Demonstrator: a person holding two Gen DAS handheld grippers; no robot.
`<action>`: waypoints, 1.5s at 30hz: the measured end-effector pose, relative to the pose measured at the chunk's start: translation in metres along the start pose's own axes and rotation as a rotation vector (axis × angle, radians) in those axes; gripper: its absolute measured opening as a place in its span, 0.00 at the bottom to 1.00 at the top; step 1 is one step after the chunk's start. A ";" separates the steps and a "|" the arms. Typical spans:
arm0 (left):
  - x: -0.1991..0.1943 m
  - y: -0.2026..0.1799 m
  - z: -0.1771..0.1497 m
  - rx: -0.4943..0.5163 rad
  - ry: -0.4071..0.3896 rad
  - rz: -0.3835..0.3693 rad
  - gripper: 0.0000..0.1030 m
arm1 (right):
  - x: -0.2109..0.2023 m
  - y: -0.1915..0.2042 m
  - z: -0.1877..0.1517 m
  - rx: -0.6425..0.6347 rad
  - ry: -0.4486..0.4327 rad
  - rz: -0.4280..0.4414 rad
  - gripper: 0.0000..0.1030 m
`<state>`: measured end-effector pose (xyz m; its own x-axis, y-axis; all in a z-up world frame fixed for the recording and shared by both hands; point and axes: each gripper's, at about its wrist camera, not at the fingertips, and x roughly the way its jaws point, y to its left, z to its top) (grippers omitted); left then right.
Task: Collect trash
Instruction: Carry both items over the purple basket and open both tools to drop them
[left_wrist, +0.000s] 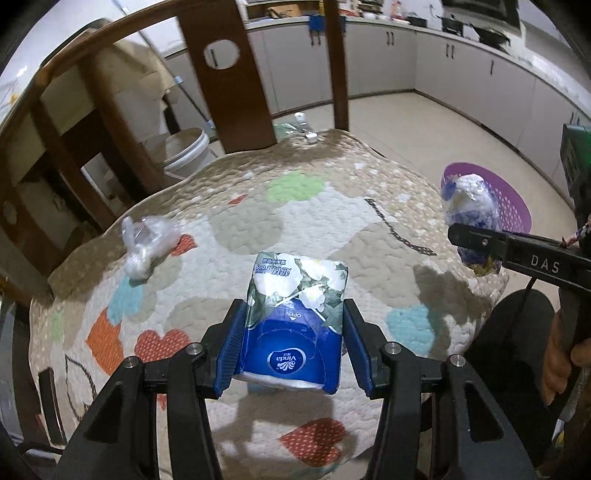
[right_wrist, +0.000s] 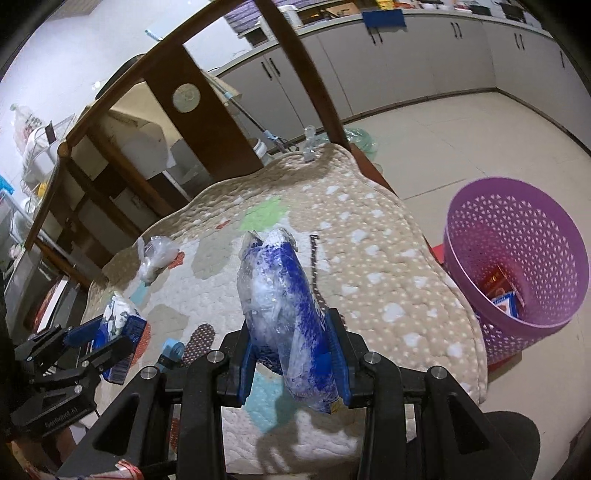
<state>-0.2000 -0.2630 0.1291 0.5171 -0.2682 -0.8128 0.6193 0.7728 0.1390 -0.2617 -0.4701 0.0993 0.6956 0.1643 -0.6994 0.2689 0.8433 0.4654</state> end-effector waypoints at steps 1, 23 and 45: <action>0.002 -0.005 0.002 0.013 0.005 0.006 0.49 | -0.001 -0.004 0.000 0.012 -0.002 -0.002 0.36; 0.043 -0.097 0.049 0.171 0.061 -0.011 0.49 | -0.044 -0.100 0.001 0.183 -0.134 -0.115 0.37; 0.112 -0.213 0.172 0.117 0.075 -0.455 0.56 | -0.073 -0.218 0.040 0.335 -0.234 -0.239 0.39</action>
<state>-0.1728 -0.5569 0.1057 0.1365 -0.5189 -0.8439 0.8378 0.5151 -0.1812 -0.3450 -0.6866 0.0706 0.7093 -0.1666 -0.6850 0.6129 0.6258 0.4825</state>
